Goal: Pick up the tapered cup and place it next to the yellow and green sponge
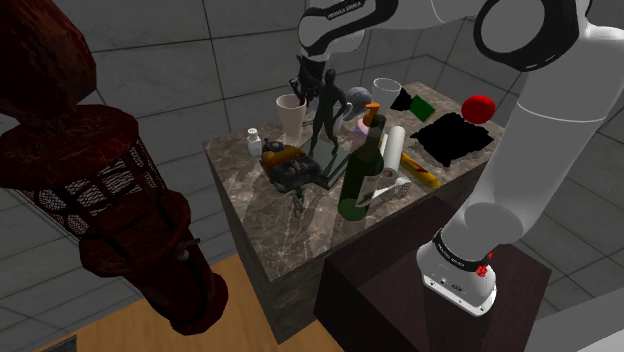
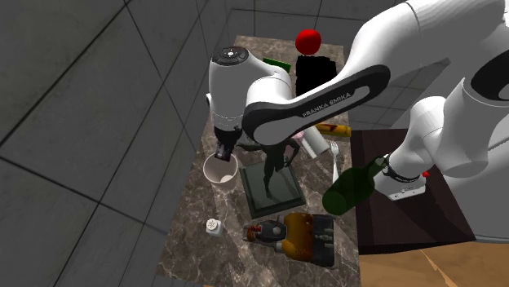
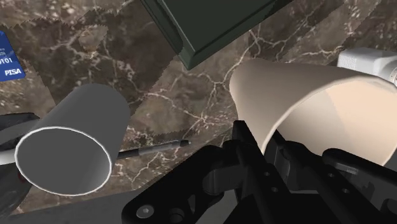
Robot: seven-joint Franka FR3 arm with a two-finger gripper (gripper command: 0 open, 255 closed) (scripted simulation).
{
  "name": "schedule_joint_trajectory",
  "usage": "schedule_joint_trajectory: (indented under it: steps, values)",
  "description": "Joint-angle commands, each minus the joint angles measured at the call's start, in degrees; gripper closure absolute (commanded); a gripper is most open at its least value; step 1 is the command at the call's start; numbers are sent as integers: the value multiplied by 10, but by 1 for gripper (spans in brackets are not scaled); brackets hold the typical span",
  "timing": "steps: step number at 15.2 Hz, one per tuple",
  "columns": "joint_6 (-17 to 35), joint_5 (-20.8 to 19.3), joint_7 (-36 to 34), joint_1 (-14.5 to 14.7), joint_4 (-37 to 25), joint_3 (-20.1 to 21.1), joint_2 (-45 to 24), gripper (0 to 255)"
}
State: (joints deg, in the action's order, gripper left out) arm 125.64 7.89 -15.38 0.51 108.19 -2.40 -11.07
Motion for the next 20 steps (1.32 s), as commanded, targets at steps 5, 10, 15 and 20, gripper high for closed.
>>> schedule_joint_trajectory:
  steps: [5, 10, 15, 20]
  values:
    - [-43, -4, -6, 0, -28, -1, 15, 255]
    - [-79, -7, -10, 0, -55, -2, 24, 255]
    - [-115, -9, -14, -1, -85, -2, 31, 255]
    - [-153, -11, -18, -1, -120, -3, 34, 255]
